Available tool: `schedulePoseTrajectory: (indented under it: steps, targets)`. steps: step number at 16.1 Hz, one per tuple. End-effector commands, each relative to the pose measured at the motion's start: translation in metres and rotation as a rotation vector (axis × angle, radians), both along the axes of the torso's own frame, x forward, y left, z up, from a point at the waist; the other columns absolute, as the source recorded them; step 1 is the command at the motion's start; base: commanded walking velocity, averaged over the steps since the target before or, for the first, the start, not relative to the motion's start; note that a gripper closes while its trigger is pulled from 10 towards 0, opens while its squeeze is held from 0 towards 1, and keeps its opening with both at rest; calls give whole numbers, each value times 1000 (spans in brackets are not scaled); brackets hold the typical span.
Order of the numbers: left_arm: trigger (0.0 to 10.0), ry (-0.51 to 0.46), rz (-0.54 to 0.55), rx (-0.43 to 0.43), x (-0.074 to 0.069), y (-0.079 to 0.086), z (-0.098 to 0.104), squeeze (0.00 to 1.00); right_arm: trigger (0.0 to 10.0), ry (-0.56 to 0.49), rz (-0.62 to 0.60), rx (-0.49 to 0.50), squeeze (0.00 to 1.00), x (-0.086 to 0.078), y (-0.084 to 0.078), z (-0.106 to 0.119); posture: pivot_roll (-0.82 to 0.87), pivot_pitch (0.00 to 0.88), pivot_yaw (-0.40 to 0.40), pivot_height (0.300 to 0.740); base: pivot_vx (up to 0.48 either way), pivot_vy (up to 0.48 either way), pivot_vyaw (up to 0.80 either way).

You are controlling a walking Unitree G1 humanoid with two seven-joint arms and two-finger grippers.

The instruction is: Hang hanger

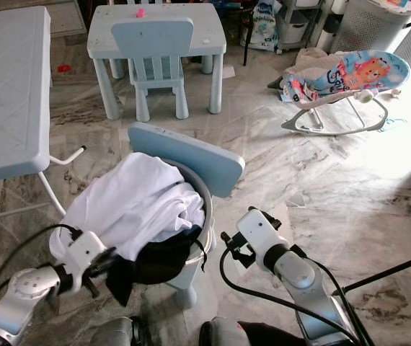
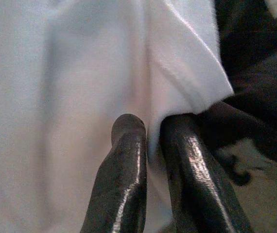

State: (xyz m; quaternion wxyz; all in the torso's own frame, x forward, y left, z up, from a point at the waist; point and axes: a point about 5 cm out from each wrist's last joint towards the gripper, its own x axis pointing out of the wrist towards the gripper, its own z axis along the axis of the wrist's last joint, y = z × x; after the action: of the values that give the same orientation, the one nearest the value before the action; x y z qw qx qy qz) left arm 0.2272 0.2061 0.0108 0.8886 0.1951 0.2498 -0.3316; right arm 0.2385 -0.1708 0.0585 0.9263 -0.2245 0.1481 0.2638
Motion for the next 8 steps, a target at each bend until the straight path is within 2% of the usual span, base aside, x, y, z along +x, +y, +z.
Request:
schedulePoseTrajectory:
  steps: [1, 3, 5, 6, 7, 8]
  targets:
    - [10000, -83, 38, 59, 8, 9, 7, 1000, 10000, 3, -5, -12, 0, -1, -3, -1, -111, 120, -38, 740, 0, 0, 0]
    - [10000, -159, 91, 69, 16, 18, 16, 1000, 10000, 2, 2, -10, 0, 0, 0, -1, -108, 121, -41, 740, 0, 0, 0]
    - [10000, -194, 123, 96, 18, 22, 18, 1000, 10000, 2, 4, -10, 0, 0, 0, -1, -107, 121, -41, 740, 0, 0, 0]
    - [10000, -204, 139, 106, 18, 24, 18, 765, 10000, 3, 6, -11, 0, 0, -1, -1, -106, 121, -42, 740, 0, 0, 0]
    - [10000, -209, 133, 100, 18, 23, 18, 0, 10000, 4, 6, -12, 0, 0, -1, -1, -106, 121, -42, 740, 0, 0, 0]
    - [10000, -221, 135, 77, 18, 20, 19, 0, 10000, 3, 6, -13, 0, 1, -1, -1, -106, 121, -42, 740, 0, 0, 0]
